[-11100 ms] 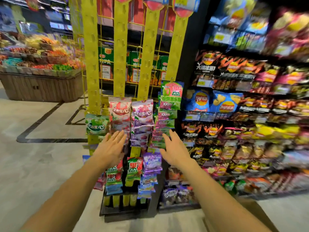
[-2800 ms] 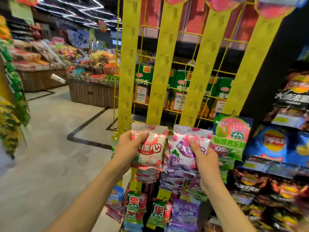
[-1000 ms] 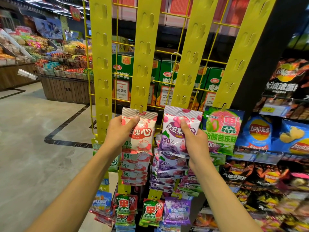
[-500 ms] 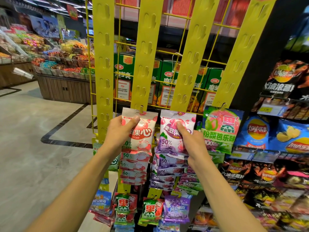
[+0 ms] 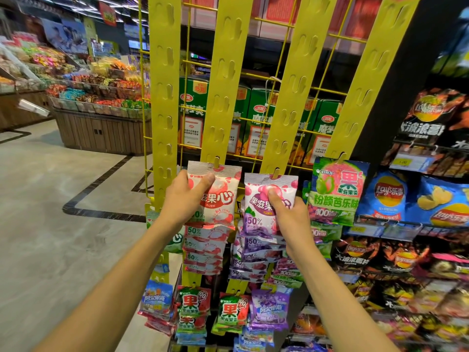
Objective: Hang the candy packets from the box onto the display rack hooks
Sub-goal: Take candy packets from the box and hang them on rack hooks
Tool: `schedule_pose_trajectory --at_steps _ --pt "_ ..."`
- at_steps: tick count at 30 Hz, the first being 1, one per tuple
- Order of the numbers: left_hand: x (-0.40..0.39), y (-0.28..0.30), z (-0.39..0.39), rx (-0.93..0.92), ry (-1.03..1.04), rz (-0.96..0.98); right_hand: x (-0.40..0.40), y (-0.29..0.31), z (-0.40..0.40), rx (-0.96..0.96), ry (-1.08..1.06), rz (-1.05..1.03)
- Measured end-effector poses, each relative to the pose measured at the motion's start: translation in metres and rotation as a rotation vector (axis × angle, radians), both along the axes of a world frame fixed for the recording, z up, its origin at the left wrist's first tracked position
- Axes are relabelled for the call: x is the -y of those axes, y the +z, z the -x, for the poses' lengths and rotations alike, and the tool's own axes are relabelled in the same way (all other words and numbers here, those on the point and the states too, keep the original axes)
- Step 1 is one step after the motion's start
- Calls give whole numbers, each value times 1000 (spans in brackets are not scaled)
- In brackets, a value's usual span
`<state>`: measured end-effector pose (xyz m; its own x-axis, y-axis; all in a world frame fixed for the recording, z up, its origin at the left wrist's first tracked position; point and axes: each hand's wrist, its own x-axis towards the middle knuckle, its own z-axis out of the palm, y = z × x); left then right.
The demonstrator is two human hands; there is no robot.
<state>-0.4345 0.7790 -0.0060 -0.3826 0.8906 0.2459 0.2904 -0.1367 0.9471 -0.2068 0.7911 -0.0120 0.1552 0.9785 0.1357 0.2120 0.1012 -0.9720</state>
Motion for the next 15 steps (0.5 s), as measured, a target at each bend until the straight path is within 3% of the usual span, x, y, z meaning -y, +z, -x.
schedule_pose_trajectory --at_steps 7,15 --pt "0 15 12 -636 109 146 17 8 0 314 -63 -34" --pt "3 18 12 -928 247 207 21 16 -5 613 -88 -4"
